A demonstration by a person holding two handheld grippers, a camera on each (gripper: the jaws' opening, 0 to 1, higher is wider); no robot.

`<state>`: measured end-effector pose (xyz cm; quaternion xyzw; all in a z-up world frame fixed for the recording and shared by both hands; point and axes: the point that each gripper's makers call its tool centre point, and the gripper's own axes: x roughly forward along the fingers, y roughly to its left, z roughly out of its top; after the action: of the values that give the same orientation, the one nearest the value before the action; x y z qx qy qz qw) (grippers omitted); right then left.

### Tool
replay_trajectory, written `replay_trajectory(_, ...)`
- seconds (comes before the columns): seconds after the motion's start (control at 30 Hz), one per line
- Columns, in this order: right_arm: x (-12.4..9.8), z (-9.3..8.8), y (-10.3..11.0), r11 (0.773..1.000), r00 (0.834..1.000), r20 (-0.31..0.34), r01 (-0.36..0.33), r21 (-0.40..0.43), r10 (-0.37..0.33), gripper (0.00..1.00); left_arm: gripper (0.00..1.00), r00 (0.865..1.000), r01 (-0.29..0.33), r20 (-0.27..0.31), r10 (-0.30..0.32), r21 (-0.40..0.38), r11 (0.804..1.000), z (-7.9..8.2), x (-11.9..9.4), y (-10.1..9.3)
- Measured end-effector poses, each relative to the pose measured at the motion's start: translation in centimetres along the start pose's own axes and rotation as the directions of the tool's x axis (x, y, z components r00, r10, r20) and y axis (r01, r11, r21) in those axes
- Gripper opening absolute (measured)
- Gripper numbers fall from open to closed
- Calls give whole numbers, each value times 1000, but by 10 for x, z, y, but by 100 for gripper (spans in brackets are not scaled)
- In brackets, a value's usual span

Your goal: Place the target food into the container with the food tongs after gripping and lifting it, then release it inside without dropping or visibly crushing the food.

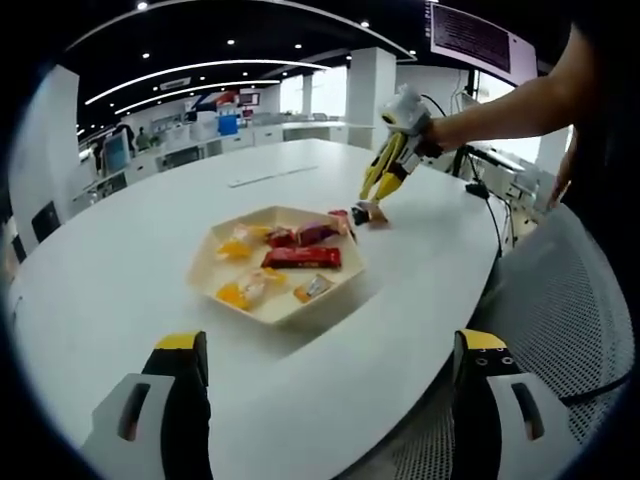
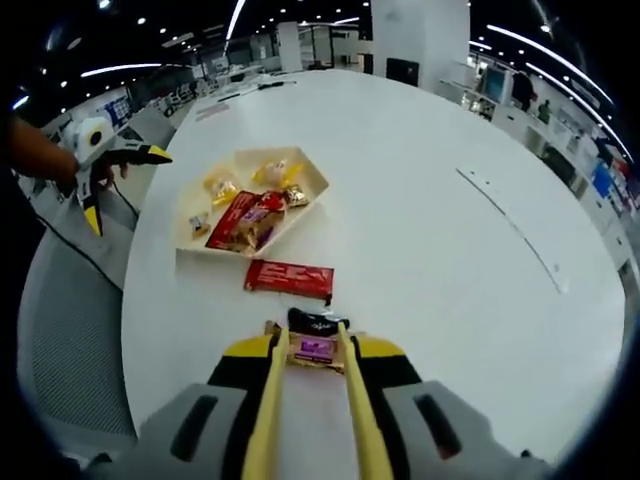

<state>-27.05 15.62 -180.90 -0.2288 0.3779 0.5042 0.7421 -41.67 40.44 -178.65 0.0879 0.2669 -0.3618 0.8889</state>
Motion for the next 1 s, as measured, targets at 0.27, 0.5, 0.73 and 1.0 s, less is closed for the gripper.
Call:
replay_trajectory(0.27,2,5,-8,999,1000,12,5,46,-5,29,99,1000,1,-5,-1,2,1000,-1,0,0)
replay_trajectory(0.5,-4,-8,0,996,999,-6,-34,80,35,29,99,1000,0,-8,0,4,1000,-1,0,0)
replay_trajectory(0.73,-13,-22,12,997,998,-33,-52,62,54,29,98,1000,2,-4,-1,5,1000,0,0,-1)
replay_trajectory(1.0,-9,-26,24,997,995,-79,-64,-42,60,29,98,1000,1,-3,-1,8,1000,0,0,-1)
